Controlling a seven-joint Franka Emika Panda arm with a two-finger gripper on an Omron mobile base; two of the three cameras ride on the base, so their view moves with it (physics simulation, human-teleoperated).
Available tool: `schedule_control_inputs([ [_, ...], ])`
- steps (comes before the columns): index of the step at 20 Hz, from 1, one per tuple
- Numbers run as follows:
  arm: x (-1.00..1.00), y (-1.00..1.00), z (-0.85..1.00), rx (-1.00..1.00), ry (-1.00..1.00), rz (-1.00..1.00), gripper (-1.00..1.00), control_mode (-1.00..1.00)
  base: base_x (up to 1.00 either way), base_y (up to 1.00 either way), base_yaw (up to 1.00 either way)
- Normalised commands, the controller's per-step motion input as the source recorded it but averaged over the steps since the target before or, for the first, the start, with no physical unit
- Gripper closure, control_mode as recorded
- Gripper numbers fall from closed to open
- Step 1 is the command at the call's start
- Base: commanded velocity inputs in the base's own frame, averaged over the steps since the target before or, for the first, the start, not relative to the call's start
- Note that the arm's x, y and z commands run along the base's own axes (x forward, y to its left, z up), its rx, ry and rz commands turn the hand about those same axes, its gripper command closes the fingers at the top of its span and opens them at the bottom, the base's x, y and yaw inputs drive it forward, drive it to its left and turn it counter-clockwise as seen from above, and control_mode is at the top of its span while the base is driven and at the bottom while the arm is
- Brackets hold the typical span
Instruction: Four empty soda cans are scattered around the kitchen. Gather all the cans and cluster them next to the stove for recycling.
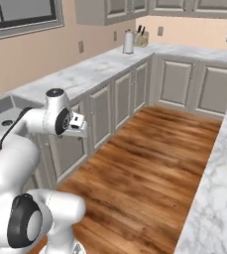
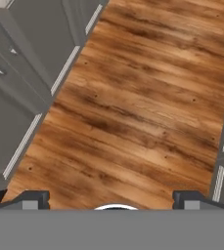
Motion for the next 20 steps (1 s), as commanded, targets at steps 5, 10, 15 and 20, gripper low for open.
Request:
schedule_control_inputs([
  [5, 0.0, 0.0, 0.0, 0.0, 0.0, 0.0, -1.0, 1.0, 0.39, -0.16, -0.27],
  [10, 0.0, 0.0, 0.0, 0.0, 0.0, 0.0, -1.0, 1.0, 0.66, 0.22, -0.24],
  [15, 0.0, 0.0, 0.0, 0.0, 0.0, 0.0, -1.0, 1.0, 0.87, 0.41, -0.2],
  [20, 0.0, 0.0, 0.0, 0.0, 0.0, 0.0, -1.0, 1.0, 0.67, 0.24, -0.24],
])
